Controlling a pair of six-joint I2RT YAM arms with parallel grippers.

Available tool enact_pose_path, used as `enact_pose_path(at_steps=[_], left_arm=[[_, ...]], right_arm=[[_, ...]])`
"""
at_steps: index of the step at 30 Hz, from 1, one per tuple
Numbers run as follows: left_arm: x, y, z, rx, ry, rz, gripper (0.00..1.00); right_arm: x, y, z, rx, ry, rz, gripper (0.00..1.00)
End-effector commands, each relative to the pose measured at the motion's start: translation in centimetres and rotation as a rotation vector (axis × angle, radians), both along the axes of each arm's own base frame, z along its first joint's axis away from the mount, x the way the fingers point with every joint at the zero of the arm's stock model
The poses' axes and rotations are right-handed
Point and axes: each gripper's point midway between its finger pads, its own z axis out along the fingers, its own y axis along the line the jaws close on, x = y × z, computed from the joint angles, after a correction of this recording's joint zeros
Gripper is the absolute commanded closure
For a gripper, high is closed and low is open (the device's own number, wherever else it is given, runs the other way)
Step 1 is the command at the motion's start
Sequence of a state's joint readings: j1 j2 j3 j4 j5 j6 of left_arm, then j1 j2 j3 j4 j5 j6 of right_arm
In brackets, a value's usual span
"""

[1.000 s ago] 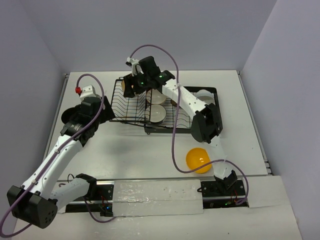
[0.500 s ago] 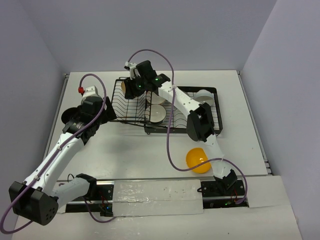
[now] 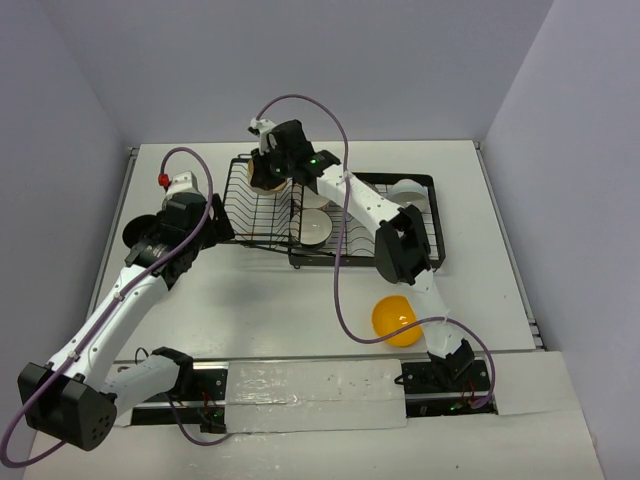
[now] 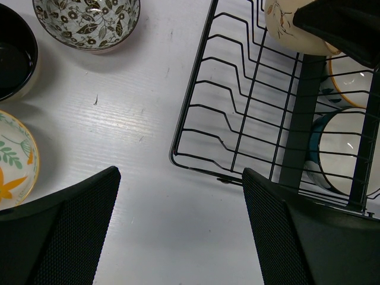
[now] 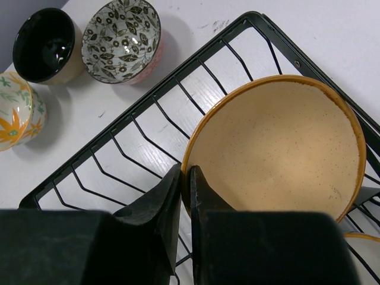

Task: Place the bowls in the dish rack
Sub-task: Pick up the bowl from the dish rack, then place the bowl in the dish rack.

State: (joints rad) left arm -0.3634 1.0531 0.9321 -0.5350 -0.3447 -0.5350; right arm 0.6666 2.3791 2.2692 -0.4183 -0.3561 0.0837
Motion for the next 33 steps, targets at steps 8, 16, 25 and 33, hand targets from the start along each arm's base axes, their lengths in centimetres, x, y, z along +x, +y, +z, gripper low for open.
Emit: enact_pose_path(at_steps=[8, 16, 25, 33], left_arm=[[0.6, -0.5, 2.4, -0.023, -0.066, -0.02, 0.11], [0.4, -1.1, 2.7, -0.052, -0.079, -0.051, 0.1], [0.1, -1.9, 3.1, -0.071, -0.092, -0.08, 0.1], [-0.3, -2.9, 3.3, -0.074, -0.095, -0.108, 0.1]], right_arm=[[-1.8, -0.7, 2.5, 0.089, 0.059, 0.02, 1.0], [-3.6, -2.7, 7.4, 0.221, 0.011, -0.005, 1.0], [-5.9, -7.0, 11.7, 0.378, -0.134, -0.16, 1.0], [-8.4, -11.8, 15.9, 0.598, -0.249, -0.363, 1.0]])
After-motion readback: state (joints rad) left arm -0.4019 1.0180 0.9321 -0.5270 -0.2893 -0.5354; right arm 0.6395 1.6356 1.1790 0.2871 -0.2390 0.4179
